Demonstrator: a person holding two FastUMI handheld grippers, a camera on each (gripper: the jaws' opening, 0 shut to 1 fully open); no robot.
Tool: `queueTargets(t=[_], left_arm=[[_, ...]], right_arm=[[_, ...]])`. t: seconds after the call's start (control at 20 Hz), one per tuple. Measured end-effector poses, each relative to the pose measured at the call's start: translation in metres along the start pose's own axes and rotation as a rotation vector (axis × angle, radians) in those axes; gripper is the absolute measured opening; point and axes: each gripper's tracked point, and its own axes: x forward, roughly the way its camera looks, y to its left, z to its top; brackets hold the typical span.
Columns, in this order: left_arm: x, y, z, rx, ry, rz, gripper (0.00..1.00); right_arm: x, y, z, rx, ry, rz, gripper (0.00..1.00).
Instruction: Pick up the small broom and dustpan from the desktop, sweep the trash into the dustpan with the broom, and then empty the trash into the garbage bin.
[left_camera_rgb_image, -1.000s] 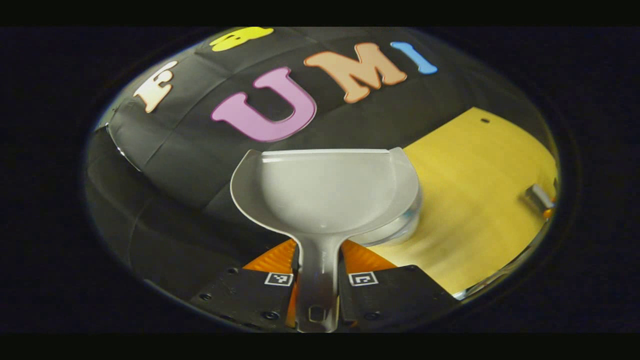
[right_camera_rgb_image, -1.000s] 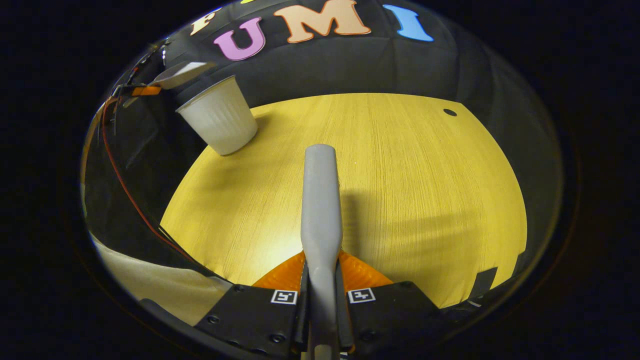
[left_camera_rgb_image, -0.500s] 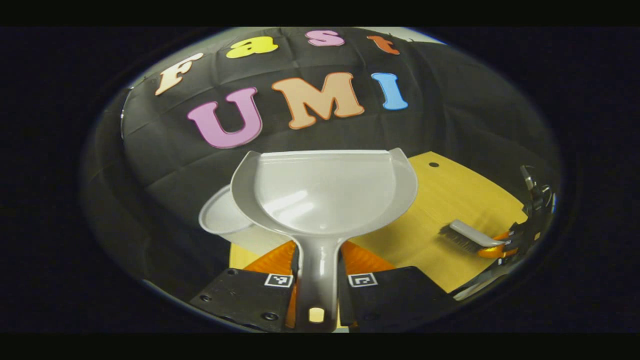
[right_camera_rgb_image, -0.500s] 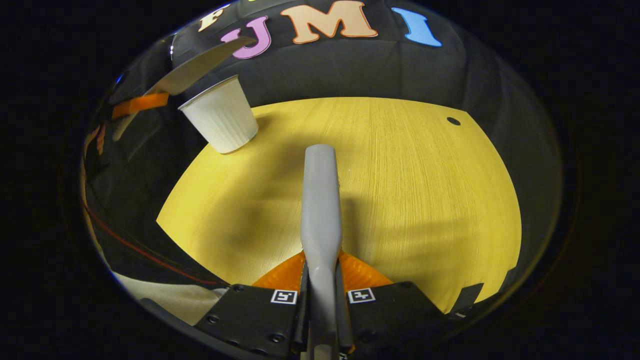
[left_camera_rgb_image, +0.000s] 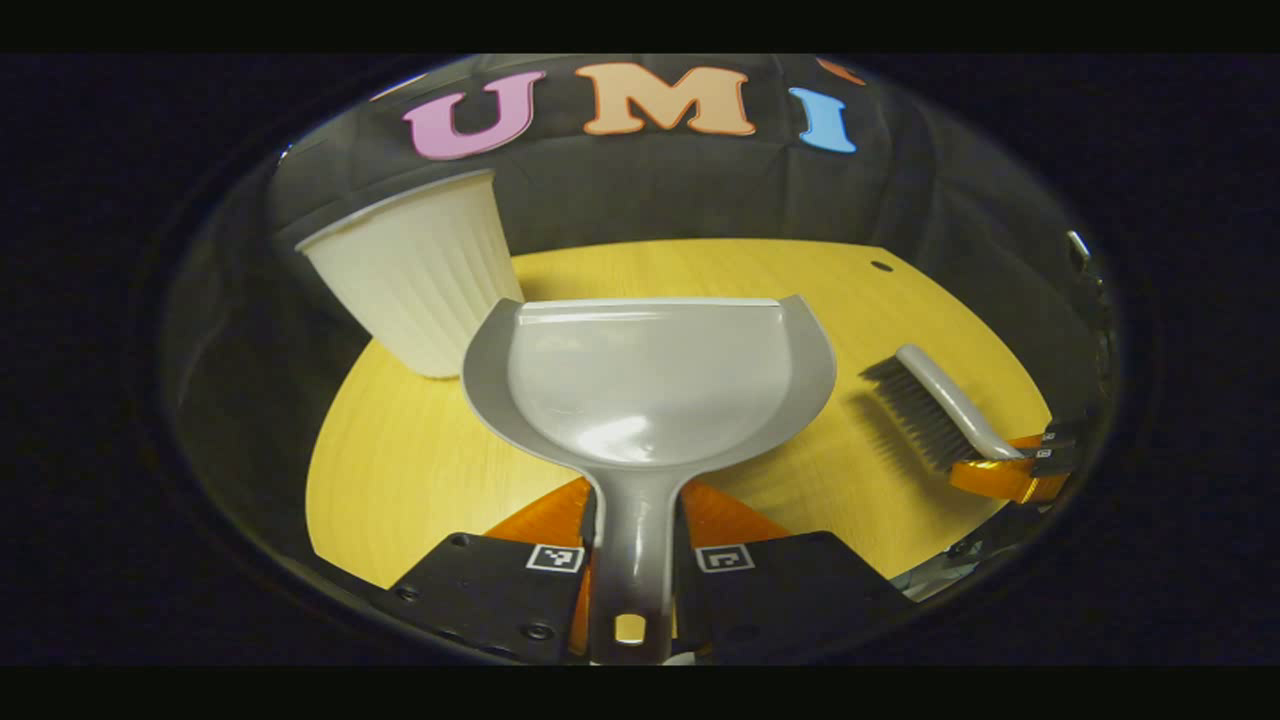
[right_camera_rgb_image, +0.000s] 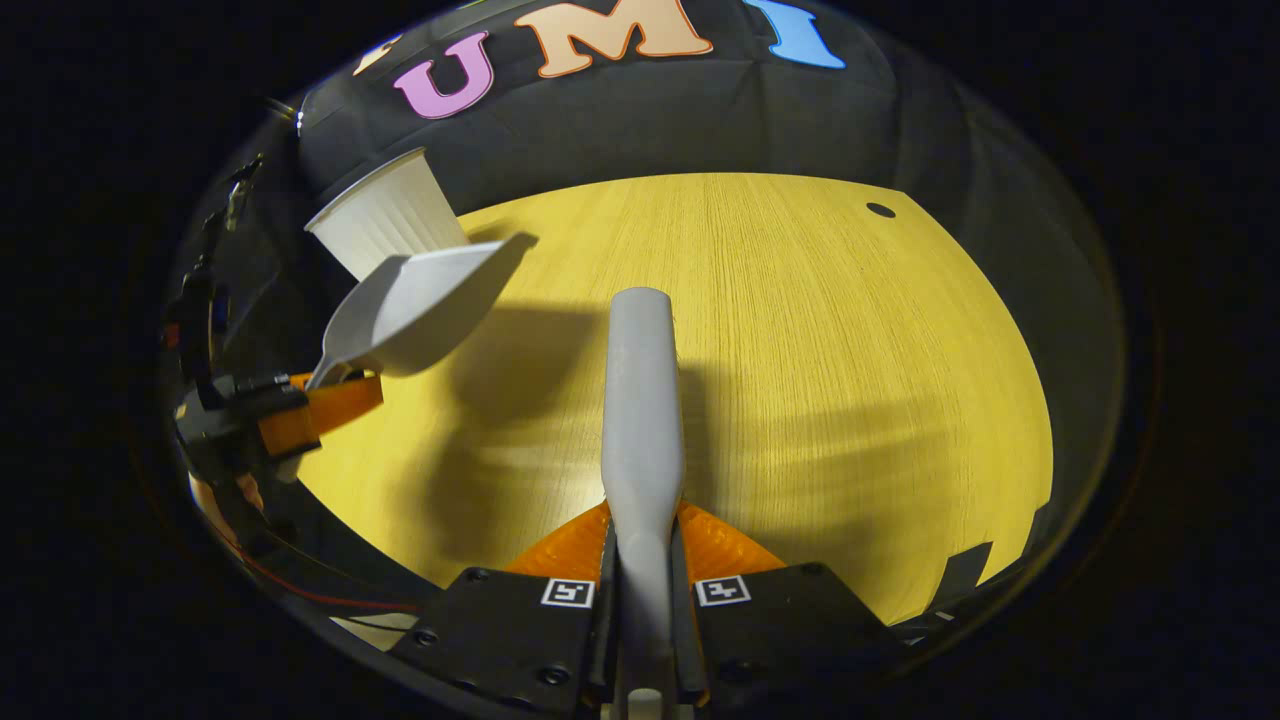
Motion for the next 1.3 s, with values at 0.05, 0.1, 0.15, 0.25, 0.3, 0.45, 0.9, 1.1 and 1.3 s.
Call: queueTargets(t=[0.05,0.1,0.15,0.25,0.3,0.45,0.9,1.1,1.3], left_arm=[[0.004,0.000,-0.009,-0.011,0.018,0.000,0.26],[0.007,0.000,-0.015,-0.019,0.034,0.000,0.26],[0.011,0.003,-0.021,-0.026,0.050,0.005,0.26],[0.012,0.004,-0.024,-0.026,0.074,0.022,0.27],[0.012,0.004,-0.024,-0.027,0.084,0.029,0.27],[0.017,0.004,-0.032,-0.036,0.108,0.031,0.27],[0.013,0.004,-0.024,0.049,0.066,0.082,0.32],[0.011,0.007,-0.031,0.079,0.090,0.100,0.36],[0.004,0.002,-0.032,0.056,0.087,0.091,0.73]], right_arm=[[0.000,0.003,0.000,0.003,0.007,-0.009,0.21],[0.002,0.005,0.001,0.001,0.013,-0.021,0.22],[-0.001,0.005,0.001,-0.002,0.023,-0.031,0.22],[-0.003,0.005,0.001,0.000,0.048,-0.038,0.22],[-0.005,0.006,0.004,0.008,0.053,-0.039,0.21],[-0.010,0.005,0.008,0.017,0.054,-0.056,0.21],[-0.014,0.006,-0.006,0.032,0.095,-0.027,0.21],[-0.012,0.014,-0.003,0.058,0.097,-0.019,0.24],[-0.009,0.019,0.002,0.069,0.080,-0.013,0.29]])
